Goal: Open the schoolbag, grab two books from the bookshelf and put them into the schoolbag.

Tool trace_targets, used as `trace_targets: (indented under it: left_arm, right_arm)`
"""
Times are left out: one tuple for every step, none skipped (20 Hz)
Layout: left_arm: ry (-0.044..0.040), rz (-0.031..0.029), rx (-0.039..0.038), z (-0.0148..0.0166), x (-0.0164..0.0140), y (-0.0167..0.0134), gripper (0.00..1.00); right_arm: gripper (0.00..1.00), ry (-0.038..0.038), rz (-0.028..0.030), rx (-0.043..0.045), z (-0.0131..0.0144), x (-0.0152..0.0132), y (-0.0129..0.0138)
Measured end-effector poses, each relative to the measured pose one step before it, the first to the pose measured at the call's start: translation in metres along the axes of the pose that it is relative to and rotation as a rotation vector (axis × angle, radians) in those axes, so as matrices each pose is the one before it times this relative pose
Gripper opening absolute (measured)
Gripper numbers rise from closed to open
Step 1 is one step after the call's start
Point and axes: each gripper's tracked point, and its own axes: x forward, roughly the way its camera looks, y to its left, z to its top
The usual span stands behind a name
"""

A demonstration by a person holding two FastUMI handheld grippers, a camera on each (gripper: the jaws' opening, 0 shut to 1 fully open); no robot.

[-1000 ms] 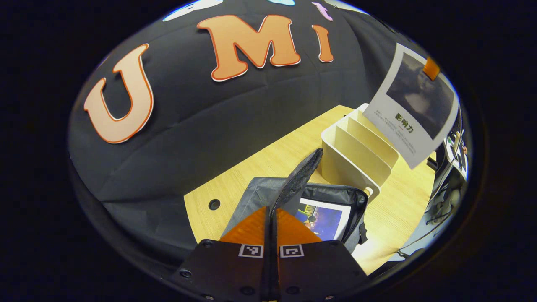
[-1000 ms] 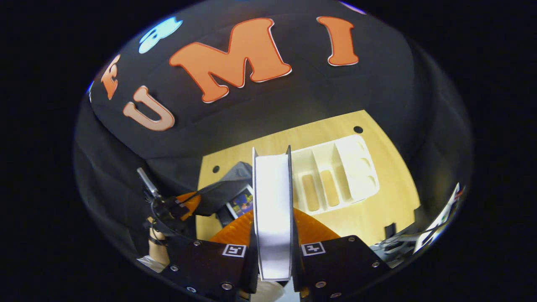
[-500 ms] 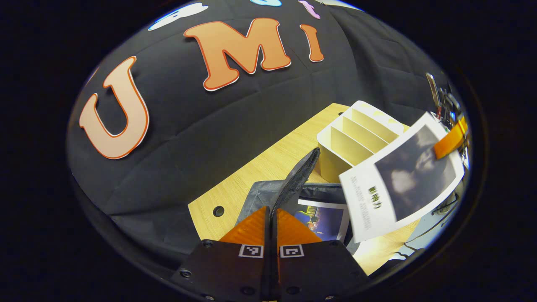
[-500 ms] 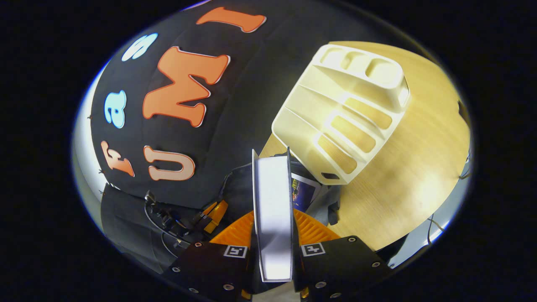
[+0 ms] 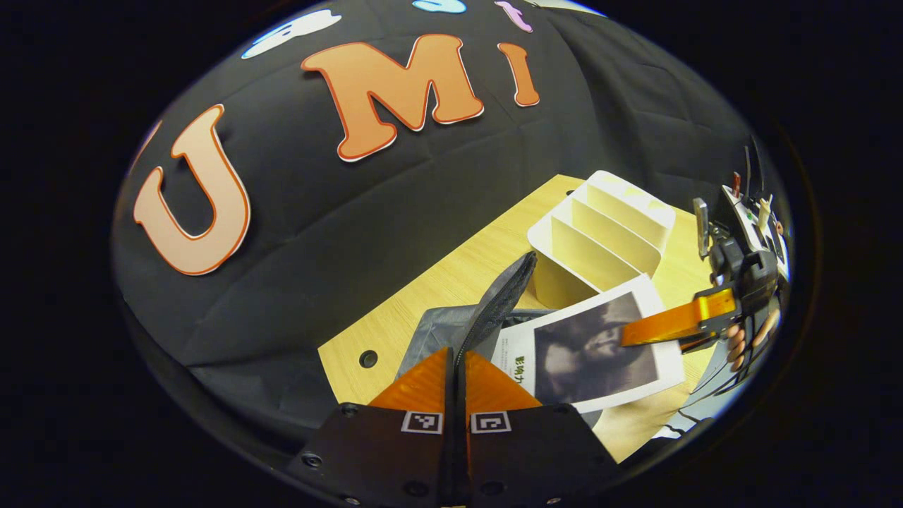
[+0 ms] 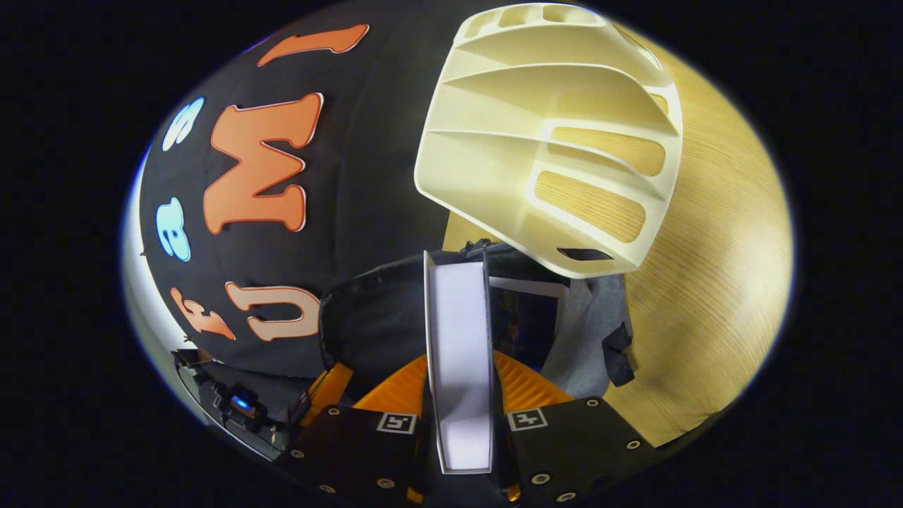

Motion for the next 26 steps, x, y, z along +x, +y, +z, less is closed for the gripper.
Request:
trace_targets:
  left_arm:
    - [-0.00140,0.00023,-0.00096,0.00169,-0.00253,-0.00220,0.00]
    - [-0.00414,-0.00089,0.00694,0.00197,-0.00308,-0.00348,0.01]
    - [-0.00457,0.00085,0.01423,0.00267,-0.00191,-0.00291,0.01]
    - [-0.00256,-0.00100,0.01304,0.00219,-0.00087,-0.00344,0.01]
    - [-0.00404,-0.00237,0.00846,0.00270,-0.00134,-0.00370,0.00]
    - [-0.00284,-0.00505,0.00597,0.00204,-0.00026,-0.00352,0.01]
    - [-0.00129,-0.00500,0.00422,0.00086,-0.00047,-0.00204,0.01]
    - [0.00053,-0.00670,0.00379,-0.00165,0.00137,-0.00182,0.00]
    - [-0.00194,-0.00255,0.00313,0.00113,0.00056,-0.00103,0.01]
    - [0.00189,0.00338,0.00292,-0.00087,0.00069,0.00072,0.00]
    - [-0.00248,0.00383,0.00081,0.00038,0.00126,0.00117,0.00]
    - [0.00090,0.00255,-0.00258,-0.00362,0.00028,0.00282,0.00]
    - [0.00239,0.00158,-0.00307,-0.00230,0.00160,0.00218,0.00]
    - [0.00366,-0.00101,-0.00525,-0.00330,0.00140,0.00109,0.01]
    - [0.00298,-0.00595,-0.00862,-0.00323,0.00037,-0.00083,0.01]
    - [0.00299,-0.00824,-0.01397,-0.00310,0.00205,-0.00088,0.01]
    - [0.00352,-0.00742,-0.01340,-0.00469,0.00037,-0.00007,0.00]
    - [0.00200,-0.00632,-0.01262,-0.00287,0.00109,0.00018,0.01]
    - [-0.00070,-0.00885,-0.01374,-0.00276,-0.00046,-0.00091,0.00]
    - [-0.00100,-0.01706,-0.02057,-0.00150,-0.00022,-0.00225,0.00]
    - [-0.00446,-0.01883,-0.02011,-0.00283,0.00016,-0.00284,0.00]
    - [-0.00317,-0.00861,-0.01169,-0.00242,-0.00065,-0.00273,0.00]
    - [-0.00078,-0.00816,-0.00975,-0.00438,-0.00197,-0.00270,0.01]
    - [0.00086,-0.01097,-0.01536,-0.00424,-0.00078,-0.00370,0.01]
    - [-0.00196,-0.01869,-0.02158,-0.00605,-0.00220,-0.00660,0.01]
    - [-0.00757,-0.01261,-0.02955,-0.00376,-0.00152,-0.00542,0.01]
  right_arm:
    - [0.32,-0.03120,0.01016,0.00686,0.00299,0.00957,0.00203]
    - [0.32,-0.02871,0.00382,0.00936,0.00122,0.00999,0.00019]
    - [0.32,-0.01720,-0.00121,0.01339,-0.00031,0.00928,-0.00270]
    - [0.32,-0.01274,-0.00368,0.02354,-0.00235,0.00964,-0.00122]
    - [0.32,-0.01087,-0.00208,0.02662,-0.00022,0.00932,-0.00077]
    - [0.32,-0.01157,-0.00300,0.01988,-0.00184,0.00731,-0.00123]
    - [0.32,-0.00968,-0.00426,0.00747,-0.00310,0.00777,-0.00135]
    - [0.32,-0.00886,-0.00298,0.00425,-0.00354,0.00845,0.00151]
    - [0.32,-0.01454,-0.00195,0.00396,-0.00240,0.00749,0.00174]
    - [0.43,-0.00435,0.00067,-0.00238,-0.00398,0.00534,0.00134]
    - [0.33,0.00432,-0.00155,0.00311,-0.00428,0.00602,0.00116]
    - [0.34,-0.00062,-0.01431,0.00130,-0.00368,0.00268,-0.00218]
    - [0.35,-0.00218,-0.04342,-0.00290,-0.00109,0.00415,-0.00752]
    - [0.36,0.00334,-0.03803,0.00105,-0.00114,0.00226,-0.00554]
    - [0.43,0.00981,-0.04173,-0.00316,-0.00231,0.00209,-0.00773]
    - [0.47,0.00790,-0.04133,-0.00594,-0.00082,-0.00063,-0.00778]
    - [0.58,0.00235,-0.03029,-0.00784,-0.00087,-0.00253,-0.00597]
    - [0.63,0.00513,-0.01497,-0.00973,-0.00182,-0.00128,-0.00291]
    - [0.79,0.00943,-0.00789,-0.00612,-0.00150,-0.00422,-0.00105]
    - [0.86,0.00973,-0.01645,-0.00475,-0.00106,-0.00564,-0.00430]
    - [0.98,0.00884,-0.00267,-0.00687,0.00045,-0.00677,-0.00185]
    - [0.99,-0.00200,-0.00288,-0.01207,-0.00132,-0.01131,-0.00062]
    - [0.98,-0.00485,-0.00994,-0.01392,0.00272,-0.01101,-0.00257]
    - [0.98,-0.01417,-0.01085,-0.01492,0.00691,-0.01095,-0.00329]
    - [0.98,-0.01634,-0.01412,-0.02169,0.00756,-0.00980,-0.00371]
    - [0.98,-0.01800,-0.02188,-0.02907,0.00741,-0.00612,-0.00482]
